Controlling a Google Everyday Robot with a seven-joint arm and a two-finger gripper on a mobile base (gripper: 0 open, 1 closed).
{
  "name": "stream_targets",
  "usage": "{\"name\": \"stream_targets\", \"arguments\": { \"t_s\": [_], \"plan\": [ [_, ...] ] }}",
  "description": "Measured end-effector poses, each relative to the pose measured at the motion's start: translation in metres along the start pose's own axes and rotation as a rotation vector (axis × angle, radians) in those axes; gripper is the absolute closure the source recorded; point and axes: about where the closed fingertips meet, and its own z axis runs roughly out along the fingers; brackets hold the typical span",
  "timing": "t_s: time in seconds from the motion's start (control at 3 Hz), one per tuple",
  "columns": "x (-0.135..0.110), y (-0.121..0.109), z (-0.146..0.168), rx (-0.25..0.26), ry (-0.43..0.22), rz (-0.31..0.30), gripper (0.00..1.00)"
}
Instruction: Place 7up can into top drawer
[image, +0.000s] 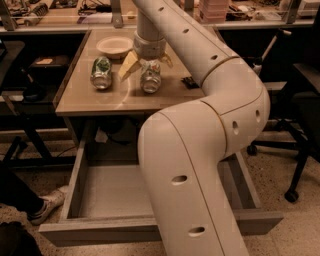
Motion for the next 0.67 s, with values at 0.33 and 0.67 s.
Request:
{"name": "stream_targets", "arguments": {
  "t_s": [0.33, 0.67],
  "plan": [
    [-0.0025, 0.0019, 0.0051, 0.001, 0.007, -0.003, 0.0],
    [-0.0025, 0.0019, 0.0051, 0.001, 0.007, -0.003, 0.19]
  ]
}}
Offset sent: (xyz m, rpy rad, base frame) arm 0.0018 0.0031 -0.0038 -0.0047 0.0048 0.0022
